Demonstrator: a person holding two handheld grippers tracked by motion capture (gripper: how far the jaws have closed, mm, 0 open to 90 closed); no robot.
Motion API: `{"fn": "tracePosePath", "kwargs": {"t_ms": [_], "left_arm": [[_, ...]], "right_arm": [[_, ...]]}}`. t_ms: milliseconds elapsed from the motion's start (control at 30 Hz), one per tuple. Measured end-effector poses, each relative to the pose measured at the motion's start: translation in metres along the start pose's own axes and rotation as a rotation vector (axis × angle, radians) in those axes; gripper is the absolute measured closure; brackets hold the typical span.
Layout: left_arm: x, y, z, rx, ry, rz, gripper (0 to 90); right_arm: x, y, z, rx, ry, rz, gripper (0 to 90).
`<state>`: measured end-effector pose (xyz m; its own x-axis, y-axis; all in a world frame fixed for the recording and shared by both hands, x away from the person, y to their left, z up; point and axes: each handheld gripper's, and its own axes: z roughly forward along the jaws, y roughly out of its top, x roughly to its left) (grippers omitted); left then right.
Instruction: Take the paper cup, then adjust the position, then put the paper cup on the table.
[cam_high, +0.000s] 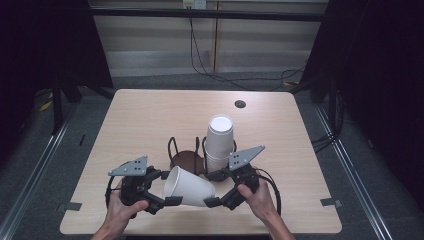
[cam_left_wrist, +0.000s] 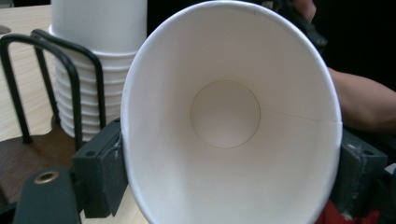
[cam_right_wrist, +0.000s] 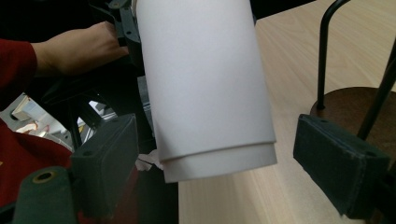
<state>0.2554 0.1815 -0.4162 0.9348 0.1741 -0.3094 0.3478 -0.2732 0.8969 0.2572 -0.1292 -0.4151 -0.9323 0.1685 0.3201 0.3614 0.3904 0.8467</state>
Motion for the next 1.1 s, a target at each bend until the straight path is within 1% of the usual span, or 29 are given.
{"fn": "tracePosePath", "kwargs": {"t_ms": [100,133,167,233,333,400,533,600,700,767,833,867,900,933,1000,1033,1100], "left_arm": [[0.001,-0.001,-0.004,-0.006,0.001,-0.018,15.6],[0.001,-0.001,-0.004,-0.002,0.005,-0.021,15.6],[0.000,-0.001,-0.005,0.009,0.015,-0.021,15.6],[0.000,-0.002,-0.005,0.015,0.013,-0.028,15.6],[0.002,-0.002,-0.005,0.046,0.034,-0.024,15.6],[0.003,-0.003,-0.006,0.056,0.035,-0.030,15.6],[0.006,-0.002,-0.011,0.080,0.053,-0.035,15.6],[0.008,-0.002,-0.014,0.111,0.069,-0.037,15.5],[0.010,0.000,-0.020,0.127,0.088,-0.035,15.5],[0.012,0.001,-0.025,0.134,0.099,-0.042,15.5],[0.014,0.002,-0.028,0.142,0.110,-0.050,15.5],[0.015,0.002,-0.030,0.150,0.126,-0.049,15.5],[0.016,0.004,-0.033,0.161,0.151,-0.050,15.5],[0.016,0.004,-0.035,0.164,0.165,-0.052,15.5],[0.018,0.005,-0.041,0.161,0.171,-0.055,15.5],[0.019,0.005,-0.044,0.166,0.186,-0.054,15.5],[0.021,0.006,-0.047,0.174,0.198,-0.055,15.4]], "right_arm": [[0.000,0.000,-0.002,0.001,-0.011,0.001,14.3],[0.000,0.000,-0.002,-0.001,-0.014,0.002,14.3],[0.000,-0.001,-0.002,0.001,-0.016,0.002,14.3],[0.002,-0.001,-0.004,0.001,-0.027,0.003,14.2],[0.002,-0.002,-0.007,-0.001,-0.038,0.006,14.3],[0.002,-0.003,-0.009,-0.003,-0.046,0.006,14.2],[0.000,-0.005,-0.012,-0.011,-0.062,0.015,14.3],[-0.002,-0.006,-0.014,-0.014,-0.074,0.023,14.3],[-0.001,-0.006,-0.014,-0.018,-0.101,0.026,14.7],[-0.002,-0.006,-0.015,-0.023,-0.103,0.029,14.7],[-0.002,-0.006,-0.014,-0.013,-0.111,0.033,14.9],[-0.002,-0.007,-0.015,-0.011,-0.113,0.035,14.9],[-0.003,-0.007,-0.015,-0.010,-0.113,0.038,14.9],[-0.003,-0.007,-0.015,-0.009,-0.114,0.040,14.9],[-0.004,-0.008,-0.015,-0.008,-0.116,0.043,14.9],[-0.004,-0.008,-0.015,-0.004,-0.119,0.042,14.9],[-0.005,-0.008,-0.015,-0.004,-0.122,0.046,14.9]]}}
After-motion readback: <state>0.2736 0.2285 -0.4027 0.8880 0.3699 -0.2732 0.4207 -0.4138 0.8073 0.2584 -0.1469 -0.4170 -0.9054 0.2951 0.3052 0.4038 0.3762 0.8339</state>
